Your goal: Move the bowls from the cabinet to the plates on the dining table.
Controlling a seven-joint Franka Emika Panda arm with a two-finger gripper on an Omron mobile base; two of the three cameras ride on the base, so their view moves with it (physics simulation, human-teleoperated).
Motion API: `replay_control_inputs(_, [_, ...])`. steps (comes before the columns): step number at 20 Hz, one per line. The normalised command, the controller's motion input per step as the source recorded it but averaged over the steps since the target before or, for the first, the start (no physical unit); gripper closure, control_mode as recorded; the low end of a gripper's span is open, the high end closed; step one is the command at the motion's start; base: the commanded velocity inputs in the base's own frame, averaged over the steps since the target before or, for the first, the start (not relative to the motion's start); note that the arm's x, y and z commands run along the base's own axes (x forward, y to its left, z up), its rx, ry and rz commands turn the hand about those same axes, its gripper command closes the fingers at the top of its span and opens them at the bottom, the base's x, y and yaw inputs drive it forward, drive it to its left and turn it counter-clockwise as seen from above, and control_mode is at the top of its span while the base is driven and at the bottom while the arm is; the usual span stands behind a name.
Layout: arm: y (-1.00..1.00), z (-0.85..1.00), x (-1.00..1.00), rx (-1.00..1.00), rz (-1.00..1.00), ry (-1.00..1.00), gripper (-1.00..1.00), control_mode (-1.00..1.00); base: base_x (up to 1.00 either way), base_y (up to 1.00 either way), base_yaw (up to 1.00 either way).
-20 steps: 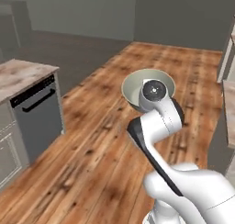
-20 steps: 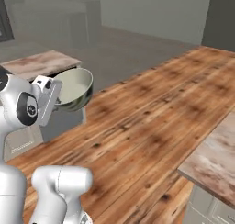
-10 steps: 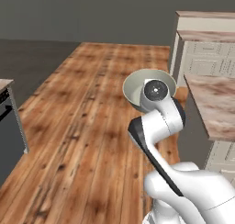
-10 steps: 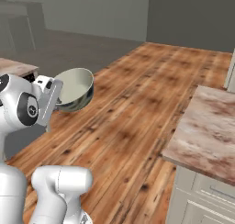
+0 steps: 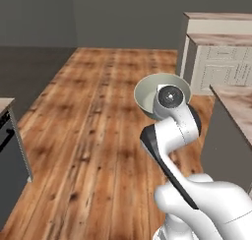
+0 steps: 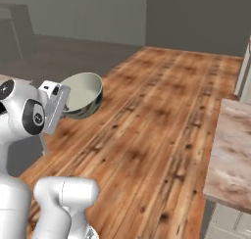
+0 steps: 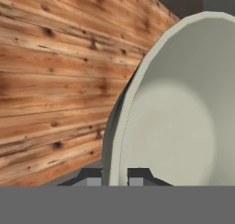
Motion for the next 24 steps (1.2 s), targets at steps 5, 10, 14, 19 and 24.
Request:
replay_control_inputs(5, [0.0,0.0,0.0,0.0,0.0,0.0,1.0,1.0,0.71,0.48,-0.2])
replay_control_inputs(10, [0.0,0.0,0.0,0.0,0.0,0.0,1.0,1.0,0.7,0.44,-0.28])
replay_control_inputs(14, [0.0,0.0,0.0,0.0,0.0,0.0,1.0,1.0,0.89,0.24,-0.25])
replay_control_inputs(19, [0.0,0.0,0.0,0.0,0.0,0.0,1.0,1.0,1.0,0.3,-0.21])
replay_control_inputs(24, [0.0,0.0,0.0,0.0,0.0,0.0,1.0,1.0,1.0,0.36,-0.19])
